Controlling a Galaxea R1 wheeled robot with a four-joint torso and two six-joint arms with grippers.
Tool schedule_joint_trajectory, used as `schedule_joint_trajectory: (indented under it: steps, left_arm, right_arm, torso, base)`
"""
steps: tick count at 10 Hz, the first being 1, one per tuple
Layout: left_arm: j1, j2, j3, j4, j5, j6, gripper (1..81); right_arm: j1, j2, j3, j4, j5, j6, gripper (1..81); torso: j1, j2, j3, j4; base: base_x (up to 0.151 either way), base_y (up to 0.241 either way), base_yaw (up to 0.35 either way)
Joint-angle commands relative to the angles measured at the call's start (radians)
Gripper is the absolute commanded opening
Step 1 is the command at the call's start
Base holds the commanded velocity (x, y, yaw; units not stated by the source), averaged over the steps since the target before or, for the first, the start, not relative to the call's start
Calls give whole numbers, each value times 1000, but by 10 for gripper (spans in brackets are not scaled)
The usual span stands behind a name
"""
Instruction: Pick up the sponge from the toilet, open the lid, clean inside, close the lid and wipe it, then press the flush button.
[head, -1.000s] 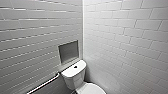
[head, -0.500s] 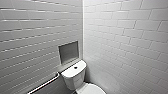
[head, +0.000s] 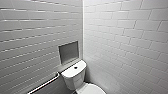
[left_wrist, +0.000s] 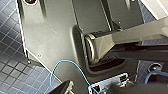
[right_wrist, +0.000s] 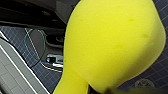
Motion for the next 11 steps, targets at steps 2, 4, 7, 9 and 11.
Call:
schedule_joint_trajectory:
  steps: [2, 4, 7, 9, 11]
  left_arm:
    - [-39, -5, 2, 1, 66, 4, 811]
    - [-37, -25, 26, 0, 63, 9, 811]
    - [-32, -171, 263, -8, 58, 9, 811]
    - [-34, -243, 368, -8, 12, 7, 811]
    - [-42, -246, 363, -6, 11, 7, 811]
  right_arm:
    - [85, 7, -16, 270, -54, -220, 10]
    - [86, 10, -9, 275, -92, -222, 10]
    - [66, -110, 235, 279, -26, -223, 10]
    - [35, -251, 485, 282, 69, -218, 10]
    - [30, -285, 543, 275, 66, -220, 10]
  torso:
    - [0, 0, 0, 0]
    - [0, 0, 0, 0]
    - [0, 0, 0, 0]
    - [0, 0, 0, 0]
    - [0, 0, 0, 0]
  base:
    - [0, 0, 0]
    - [0, 0, 0]
    - [0, 0, 0]
    - [0, 0, 0]
    - [0, 0, 0]
